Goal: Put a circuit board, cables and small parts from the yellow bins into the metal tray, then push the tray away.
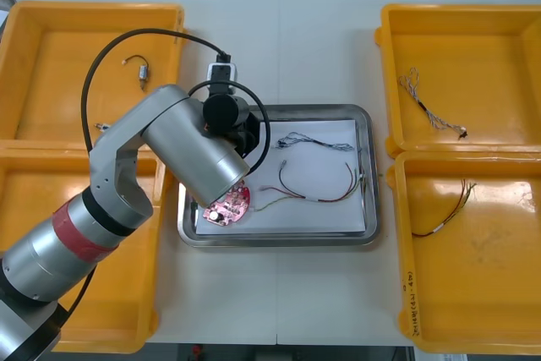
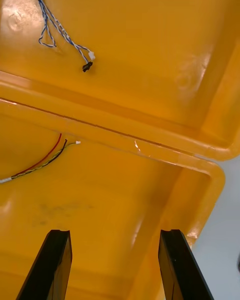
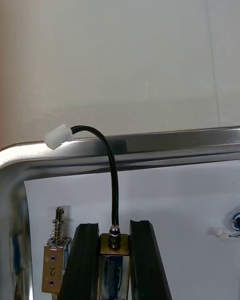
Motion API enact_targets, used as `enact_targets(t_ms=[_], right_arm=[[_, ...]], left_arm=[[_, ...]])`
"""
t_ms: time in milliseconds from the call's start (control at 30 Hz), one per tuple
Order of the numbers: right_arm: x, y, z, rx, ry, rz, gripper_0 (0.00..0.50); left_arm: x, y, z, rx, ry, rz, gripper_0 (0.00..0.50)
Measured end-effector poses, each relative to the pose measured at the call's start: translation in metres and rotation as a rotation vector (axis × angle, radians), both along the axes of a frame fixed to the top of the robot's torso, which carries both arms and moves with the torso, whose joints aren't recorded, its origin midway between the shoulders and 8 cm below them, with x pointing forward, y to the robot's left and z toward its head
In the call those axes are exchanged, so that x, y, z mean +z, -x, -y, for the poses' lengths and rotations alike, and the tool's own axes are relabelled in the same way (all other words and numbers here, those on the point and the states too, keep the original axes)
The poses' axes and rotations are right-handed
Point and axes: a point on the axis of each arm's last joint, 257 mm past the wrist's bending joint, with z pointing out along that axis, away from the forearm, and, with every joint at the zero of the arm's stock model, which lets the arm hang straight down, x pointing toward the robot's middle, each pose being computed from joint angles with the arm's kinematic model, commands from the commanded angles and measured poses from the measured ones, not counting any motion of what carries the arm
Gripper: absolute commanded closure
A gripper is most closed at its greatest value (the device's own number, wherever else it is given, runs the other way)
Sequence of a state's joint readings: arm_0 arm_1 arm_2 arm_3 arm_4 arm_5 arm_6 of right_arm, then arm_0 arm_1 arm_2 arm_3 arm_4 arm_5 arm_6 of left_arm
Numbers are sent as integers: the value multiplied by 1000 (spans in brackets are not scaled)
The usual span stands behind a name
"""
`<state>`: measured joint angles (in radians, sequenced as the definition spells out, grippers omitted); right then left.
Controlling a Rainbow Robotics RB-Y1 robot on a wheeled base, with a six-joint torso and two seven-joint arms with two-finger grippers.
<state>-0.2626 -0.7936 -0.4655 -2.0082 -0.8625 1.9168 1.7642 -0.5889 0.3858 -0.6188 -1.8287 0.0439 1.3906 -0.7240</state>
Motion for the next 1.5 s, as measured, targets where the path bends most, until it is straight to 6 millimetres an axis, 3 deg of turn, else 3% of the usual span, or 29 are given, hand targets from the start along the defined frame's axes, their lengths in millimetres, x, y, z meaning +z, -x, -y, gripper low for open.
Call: enact_targets(t_ms=[333, 433, 500, 533, 567, 1133, 1500], right_arm=[[-5, 6, -19, -51, -52, 27, 0], [-9, 10, -21, -67, -52, 32, 0], [-12, 12, -23, -117, -81, 30, 0], [-15, 13, -24, -146, -99, 28, 0], [-17, 14, -25, -169, -114, 26, 0], [-42, 32, -29, -331, -188, 4, 0], [-43, 34, -29, -331, -185, 2, 0]], left_arm=[[-8, -2, 3, -8, 1, -5, 490], [-9, -2, 3, -7, 0, -6, 265], [-9, -2, 3, -7, 0, -6, 72], [-9, -2, 3, -7, 0, -6, 19], [-9, -2, 3, -7, 0, -7, 0], [-11, 3, 1, 54, 27, 2, 0], [40, 24, -11, 107, 148, -39, 0]])
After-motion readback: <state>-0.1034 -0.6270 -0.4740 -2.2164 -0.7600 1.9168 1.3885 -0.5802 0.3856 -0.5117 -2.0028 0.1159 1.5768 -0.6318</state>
